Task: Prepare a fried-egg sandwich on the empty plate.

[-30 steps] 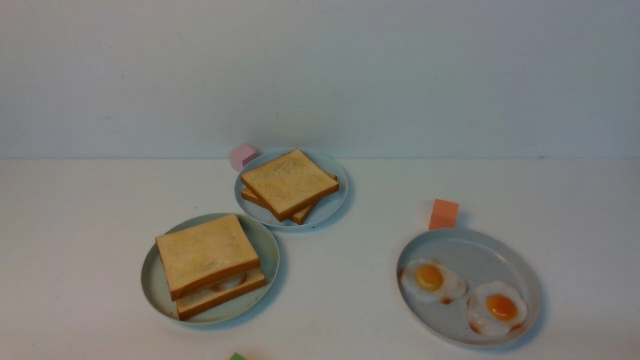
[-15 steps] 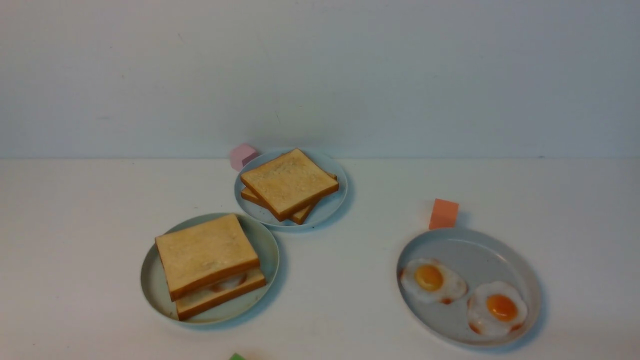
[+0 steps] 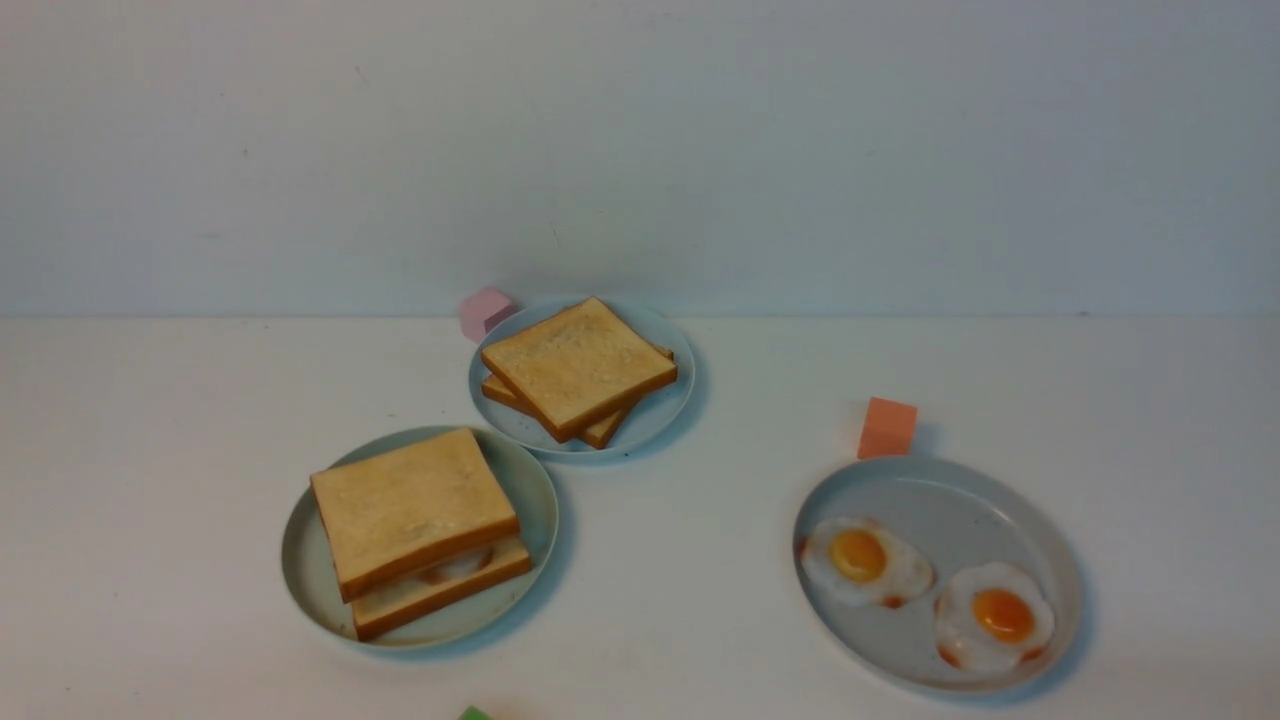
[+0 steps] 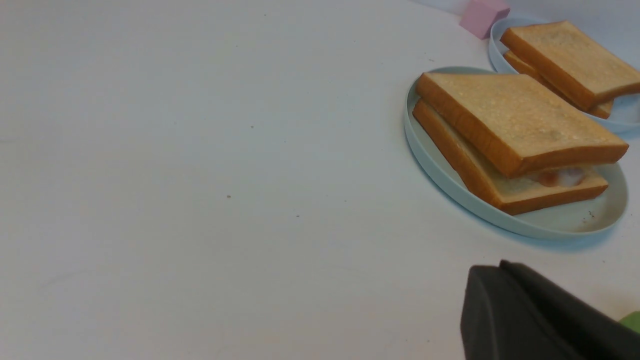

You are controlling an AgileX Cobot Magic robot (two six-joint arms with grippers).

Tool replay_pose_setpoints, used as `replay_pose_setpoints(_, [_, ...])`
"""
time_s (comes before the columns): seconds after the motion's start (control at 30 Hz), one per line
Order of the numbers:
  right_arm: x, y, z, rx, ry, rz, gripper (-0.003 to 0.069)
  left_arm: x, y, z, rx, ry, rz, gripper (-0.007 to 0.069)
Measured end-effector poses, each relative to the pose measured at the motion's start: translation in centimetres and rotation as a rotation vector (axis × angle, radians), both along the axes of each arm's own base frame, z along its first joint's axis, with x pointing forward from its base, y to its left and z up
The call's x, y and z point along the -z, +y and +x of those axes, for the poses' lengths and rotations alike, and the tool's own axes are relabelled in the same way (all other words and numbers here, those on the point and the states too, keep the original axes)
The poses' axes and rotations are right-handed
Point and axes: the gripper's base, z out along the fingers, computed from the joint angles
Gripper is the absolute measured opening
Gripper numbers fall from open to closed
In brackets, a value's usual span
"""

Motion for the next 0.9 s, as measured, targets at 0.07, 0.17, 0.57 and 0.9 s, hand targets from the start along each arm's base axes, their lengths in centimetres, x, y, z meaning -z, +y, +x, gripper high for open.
replay_pose_setpoints(0.07, [0.0,0.0,0.0,0.0,0.0,0.0,0.0069,0.0,0.0,0.0,0.0,0.0,0.0,0.0])
replay_pose_setpoints(0.17, [0.0,0.0,0.0,0.0,0.0,0.0,0.007,0.0,0.0,0.0,0.0,0.0,0.0,0.0003])
replay_pose_setpoints(0.57, [0.0,0.0,0.0,0.0,0.0,0.0,0.0083,0.01,0.0,0.0,0.0,0.001,0.0,0.0015])
replay_pose_setpoints(0.9, [0.0,0.0,0.0,0.0,0.0,0.0,0.0096,0.01,0.0,0.0,0.0,0.001,0.0,0.0022])
